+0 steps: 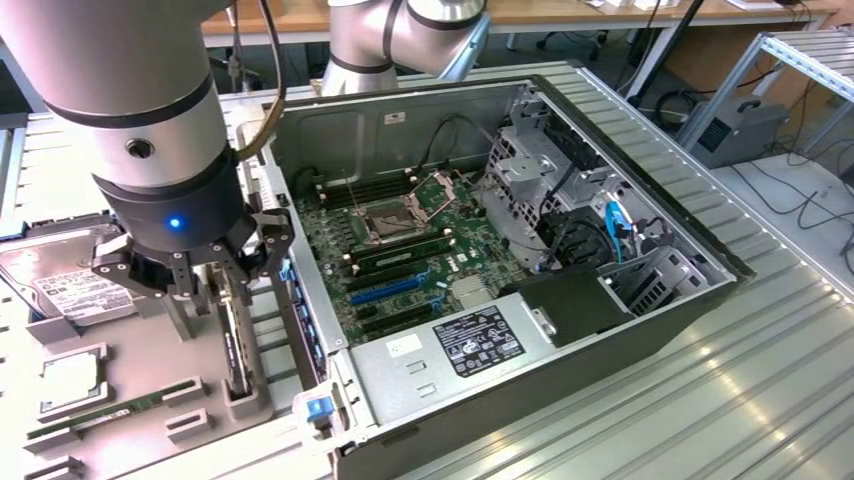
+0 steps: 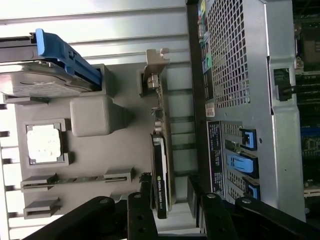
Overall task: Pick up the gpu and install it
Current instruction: 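Pick up the gpu and move the gpu toward the slot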
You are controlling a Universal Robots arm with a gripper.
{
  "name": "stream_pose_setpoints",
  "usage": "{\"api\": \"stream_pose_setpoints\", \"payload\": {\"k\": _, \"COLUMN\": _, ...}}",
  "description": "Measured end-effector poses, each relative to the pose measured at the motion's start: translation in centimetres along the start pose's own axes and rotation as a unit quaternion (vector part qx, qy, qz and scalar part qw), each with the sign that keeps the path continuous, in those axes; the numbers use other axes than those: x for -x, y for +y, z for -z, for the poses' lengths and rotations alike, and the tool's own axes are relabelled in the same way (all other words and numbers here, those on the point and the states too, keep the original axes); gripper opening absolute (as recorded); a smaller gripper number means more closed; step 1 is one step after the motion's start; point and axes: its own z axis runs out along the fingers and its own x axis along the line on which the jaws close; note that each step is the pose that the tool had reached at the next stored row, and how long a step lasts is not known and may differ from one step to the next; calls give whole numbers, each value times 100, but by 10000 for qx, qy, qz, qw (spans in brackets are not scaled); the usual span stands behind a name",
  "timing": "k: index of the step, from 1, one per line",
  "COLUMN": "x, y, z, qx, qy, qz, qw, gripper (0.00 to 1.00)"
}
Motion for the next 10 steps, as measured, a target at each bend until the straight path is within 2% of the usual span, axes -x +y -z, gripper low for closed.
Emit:
{"api": "stream_pose_setpoints", "payload": {"k": 5, "x": -1, "y": -1, "z": -33, "qx": 1, "qy": -1, "qz": 0, "qw": 10000, "gripper": 42}}
{"api": "stream_pose_setpoints", "payload": {"k": 10, "x": -4, "y": -6, "z": -146, "qx": 0, "qy": 0, "qz": 0, "qw": 10000, "gripper": 42}}
